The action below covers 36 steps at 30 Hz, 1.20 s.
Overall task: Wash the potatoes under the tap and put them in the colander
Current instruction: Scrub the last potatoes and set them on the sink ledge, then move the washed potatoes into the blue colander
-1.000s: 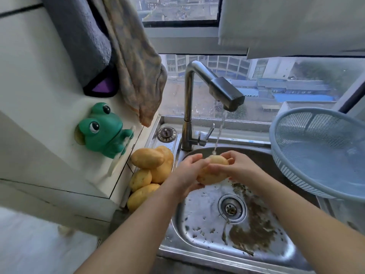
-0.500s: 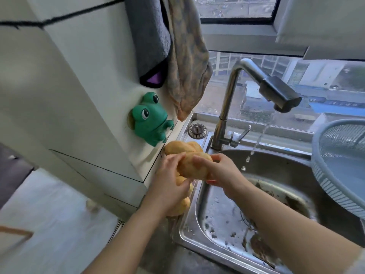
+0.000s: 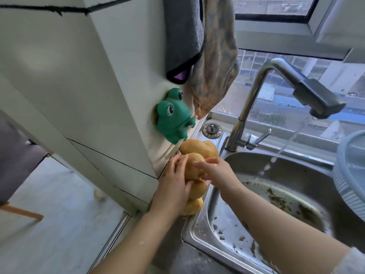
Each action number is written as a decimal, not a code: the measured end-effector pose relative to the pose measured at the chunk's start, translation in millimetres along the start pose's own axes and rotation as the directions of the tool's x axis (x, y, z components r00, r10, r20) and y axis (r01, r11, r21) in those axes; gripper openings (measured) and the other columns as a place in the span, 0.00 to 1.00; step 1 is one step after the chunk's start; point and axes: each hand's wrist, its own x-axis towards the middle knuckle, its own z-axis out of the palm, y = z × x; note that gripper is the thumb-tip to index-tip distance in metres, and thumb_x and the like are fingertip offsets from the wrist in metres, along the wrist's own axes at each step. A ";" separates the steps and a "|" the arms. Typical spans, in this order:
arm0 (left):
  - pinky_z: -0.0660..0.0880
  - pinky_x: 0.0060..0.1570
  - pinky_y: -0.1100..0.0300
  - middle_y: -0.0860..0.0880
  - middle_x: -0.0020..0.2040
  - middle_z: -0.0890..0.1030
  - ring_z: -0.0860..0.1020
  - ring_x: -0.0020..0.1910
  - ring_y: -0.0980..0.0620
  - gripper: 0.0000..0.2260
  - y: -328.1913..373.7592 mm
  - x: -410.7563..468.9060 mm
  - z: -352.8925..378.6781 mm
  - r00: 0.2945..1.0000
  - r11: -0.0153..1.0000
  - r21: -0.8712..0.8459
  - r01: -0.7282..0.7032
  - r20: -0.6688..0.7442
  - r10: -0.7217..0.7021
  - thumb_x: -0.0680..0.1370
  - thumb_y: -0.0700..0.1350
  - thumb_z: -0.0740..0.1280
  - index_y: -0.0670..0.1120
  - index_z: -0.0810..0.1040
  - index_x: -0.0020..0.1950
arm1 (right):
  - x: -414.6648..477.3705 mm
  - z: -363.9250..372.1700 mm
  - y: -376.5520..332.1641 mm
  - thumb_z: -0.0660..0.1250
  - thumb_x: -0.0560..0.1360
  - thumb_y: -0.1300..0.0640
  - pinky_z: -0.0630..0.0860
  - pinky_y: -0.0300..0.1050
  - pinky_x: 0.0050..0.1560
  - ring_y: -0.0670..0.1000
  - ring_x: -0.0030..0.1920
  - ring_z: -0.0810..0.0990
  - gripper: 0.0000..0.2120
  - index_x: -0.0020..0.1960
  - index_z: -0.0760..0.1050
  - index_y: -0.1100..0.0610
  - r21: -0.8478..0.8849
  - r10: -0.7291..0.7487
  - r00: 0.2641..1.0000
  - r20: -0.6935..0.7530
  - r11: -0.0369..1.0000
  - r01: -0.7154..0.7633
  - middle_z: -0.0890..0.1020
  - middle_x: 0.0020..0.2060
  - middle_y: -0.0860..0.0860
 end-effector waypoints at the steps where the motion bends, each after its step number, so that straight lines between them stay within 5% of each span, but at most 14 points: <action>1: 0.64 0.71 0.56 0.50 0.77 0.54 0.58 0.76 0.52 0.30 -1.0 0.6 1.4 1.000 1.000 0.018 -0.004 0.003 0.004 0.80 0.49 0.64 0.51 0.53 0.79 | 0.8 -0.2 0.2 0.73 0.71 0.48 0.72 0.40 0.40 0.50 0.49 0.79 0.21 0.59 0.72 0.55 0.000 0.000 1.000 -0.001 1.000 0.000 0.79 0.49 0.51; 7: 0.66 0.69 0.56 0.49 0.79 0.51 0.56 0.77 0.51 0.32 3.1 -1.3 6.1 0.998 0.984 0.166 -0.057 -0.028 0.063 0.80 0.52 0.63 0.50 0.51 0.79 | 2.0 -2.7 0.1 0.72 0.72 0.48 0.72 0.39 0.39 0.50 0.49 0.80 0.21 0.60 0.72 0.55 -0.001 0.017 1.000 0.023 1.000 -0.017 0.79 0.49 0.52; 12: 0.80 0.54 0.49 0.45 0.69 0.71 0.74 0.65 0.44 0.26 0.0 -7.6 15.7 0.955 0.961 0.193 -0.197 -0.183 0.233 0.75 0.47 0.71 0.50 0.68 0.71 | 0.1 -7.3 5.1 0.71 0.72 0.49 0.73 0.38 0.39 0.50 0.50 0.81 0.21 0.62 0.72 0.53 0.004 0.017 0.998 0.062 1.000 -0.017 0.81 0.51 0.53; 16: 0.75 0.58 0.52 0.48 0.61 0.77 0.75 0.60 0.48 0.16 15.8 -4.6 17.1 0.879 0.927 0.189 -0.323 -0.303 0.368 0.76 0.47 0.61 0.51 0.72 0.64 | -6.7 -22.6 11.2 0.70 0.74 0.52 0.73 0.36 0.40 0.48 0.48 0.82 0.12 0.56 0.77 0.53 0.009 -0.007 0.994 0.114 1.000 0.006 0.83 0.48 0.51; 21: 0.75 0.46 0.62 0.52 0.50 0.80 0.78 0.47 0.55 0.12 48.8 7.2 30.7 0.849 0.863 0.045 -0.503 -0.160 0.503 0.77 0.45 0.60 0.48 0.79 0.56 | -9.1 -75.4 26.4 0.66 0.78 0.55 0.76 0.48 0.52 0.56 0.50 0.83 0.10 0.56 0.79 0.57 0.093 0.060 0.998 -0.004 0.994 -0.059 0.84 0.50 0.56; 23: 0.75 0.48 0.63 0.52 0.52 0.79 0.76 0.48 0.57 0.10 68.9 15.5 41.6 0.908 0.895 -0.158 -0.416 -0.031 0.417 0.78 0.44 0.63 0.48 0.79 0.58 | -5.4 -98.6 26.8 0.62 0.80 0.56 0.77 0.47 0.48 0.55 0.45 0.82 0.10 0.54 0.79 0.61 0.197 0.081 0.993 -0.082 0.978 -0.064 0.84 0.46 0.57; 26: 0.73 0.54 0.62 0.50 0.57 0.77 0.75 0.52 0.56 0.12 105.3 38.3 61.4 0.959 0.904 -0.428 -0.008 0.254 0.129 0.80 0.45 0.64 0.49 0.75 0.64 | 1.7 -123.3 21.4 0.59 0.82 0.57 0.79 0.46 0.46 0.55 0.44 0.84 0.13 0.50 0.79 0.63 0.235 0.068 0.987 -0.144 0.971 -0.032 0.85 0.44 0.58; 29: 0.75 0.45 0.60 0.49 0.52 0.78 0.76 0.45 0.55 0.07 140.7 63.8 76.6 0.831 0.561 -0.655 0.507 0.545 -0.114 0.81 0.44 0.61 0.49 0.74 0.59 | 10.4 -139.2 14.5 0.58 0.82 0.59 0.80 0.48 0.46 0.55 0.41 0.83 0.13 0.49 0.79 0.64 0.222 0.054 0.977 -0.204 0.975 -0.008 0.83 0.43 0.59; 31: 0.74 0.42 0.59 0.48 0.45 0.79 0.76 0.43 0.53 0.06 156.4 76.6 82.8 0.760 0.357 -0.686 0.635 0.638 -0.126 0.82 0.43 0.59 0.47 0.76 0.53 | 18.4 -147.4 7.8 0.59 0.81 0.59 0.80 0.56 0.51 0.56 0.40 0.80 0.12 0.49 0.79 0.63 0.169 0.039 0.973 -0.227 0.986 0.000 0.81 0.40 0.59; 34: 0.71 0.49 0.56 0.50 0.38 0.81 0.75 0.45 0.50 0.10 166.0 88.4 88.3 0.694 0.270 -0.648 0.712 0.707 -0.135 0.82 0.41 0.59 0.45 0.77 0.43 | 32.2 -160.7 -9.3 0.59 0.81 0.61 0.75 0.60 0.60 0.63 0.48 0.79 0.13 0.59 0.76 0.66 0.079 0.022 0.959 -0.284 0.997 0.000 0.80 0.47 0.63; 36: 0.71 0.52 0.53 0.48 0.44 0.78 0.74 0.50 0.48 0.10 166.0 91.8 92.0 0.657 0.273 -0.607 0.747 0.736 -0.161 0.82 0.41 0.59 0.46 0.77 0.44 | 42.1 -168.4 -20.5 0.58 0.80 0.61 0.69 0.62 0.65 0.66 0.60 0.73 0.13 0.58 0.73 0.69 0.020 0.006 0.962 -0.273 1.000 -0.001 0.76 0.57 0.67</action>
